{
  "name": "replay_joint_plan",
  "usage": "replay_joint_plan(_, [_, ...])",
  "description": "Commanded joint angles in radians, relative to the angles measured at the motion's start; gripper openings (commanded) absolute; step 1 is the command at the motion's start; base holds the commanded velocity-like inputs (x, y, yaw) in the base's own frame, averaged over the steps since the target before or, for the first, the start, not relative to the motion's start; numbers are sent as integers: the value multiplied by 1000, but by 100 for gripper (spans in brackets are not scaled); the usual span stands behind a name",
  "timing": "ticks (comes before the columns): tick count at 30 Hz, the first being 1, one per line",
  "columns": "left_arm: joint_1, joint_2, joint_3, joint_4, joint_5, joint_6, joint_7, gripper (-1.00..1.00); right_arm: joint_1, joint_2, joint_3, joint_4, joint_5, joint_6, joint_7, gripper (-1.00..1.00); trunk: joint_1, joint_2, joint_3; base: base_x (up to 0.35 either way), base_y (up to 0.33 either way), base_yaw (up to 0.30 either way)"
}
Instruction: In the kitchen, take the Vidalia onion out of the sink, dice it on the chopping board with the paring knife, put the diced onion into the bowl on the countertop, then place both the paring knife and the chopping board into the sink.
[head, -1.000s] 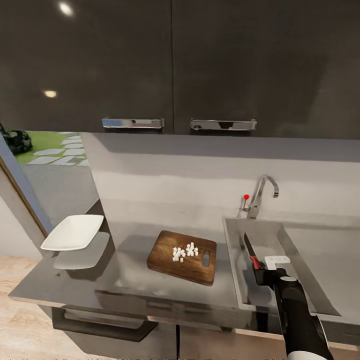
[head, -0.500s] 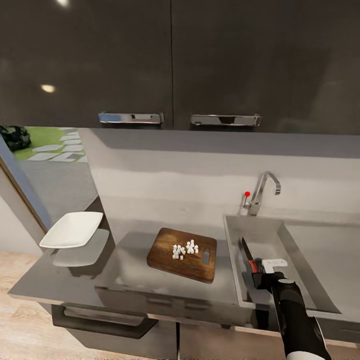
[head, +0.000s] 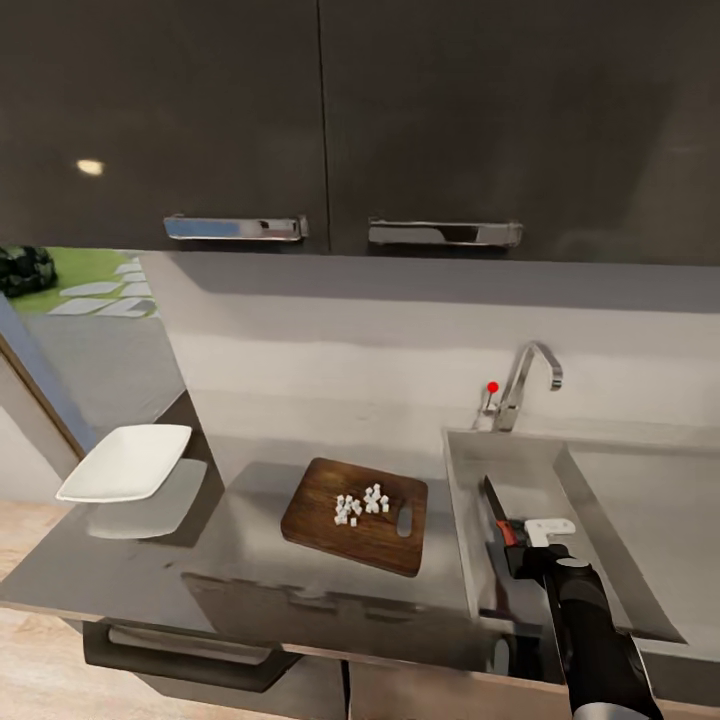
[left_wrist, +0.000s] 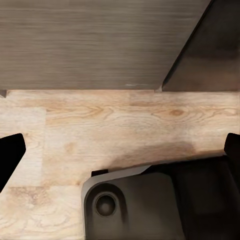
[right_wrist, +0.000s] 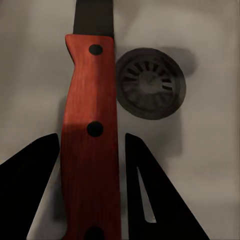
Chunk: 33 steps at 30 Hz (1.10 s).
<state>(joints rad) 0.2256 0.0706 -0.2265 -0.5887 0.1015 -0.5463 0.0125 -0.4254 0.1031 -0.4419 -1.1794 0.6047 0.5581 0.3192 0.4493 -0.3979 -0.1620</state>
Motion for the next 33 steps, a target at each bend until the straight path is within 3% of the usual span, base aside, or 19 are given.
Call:
replay_joint_plan(1, [0,1,-7,-1,10,-1,1,100,-1,1,-3,-2,10,2,9,-100,1,-2,-4,34,-26,0])
replay_joint_plan(17, [0,1,-7,1,10,-1,1,100,-1,2,-3,17,10,-2,10,-100,1,-2,-29,2,-2,0])
replay_joint_plan(26, [0,1,-7,3,10,0,1,100,-1,4,0,17,11,-3,11,-100,1,-2,-31,0,0,0])
replay_joint_plan(27, [0,1,-7,3,10,0,1,100,-1,5,1,17,12,-4,10,100,1,-2,-31,0,0,0])
replay_joint_plan(33, [0,1,-7,4,10,0,1,100,-1,2,-1,15,12,-2,10,100,1,-2,-31,0,0,0])
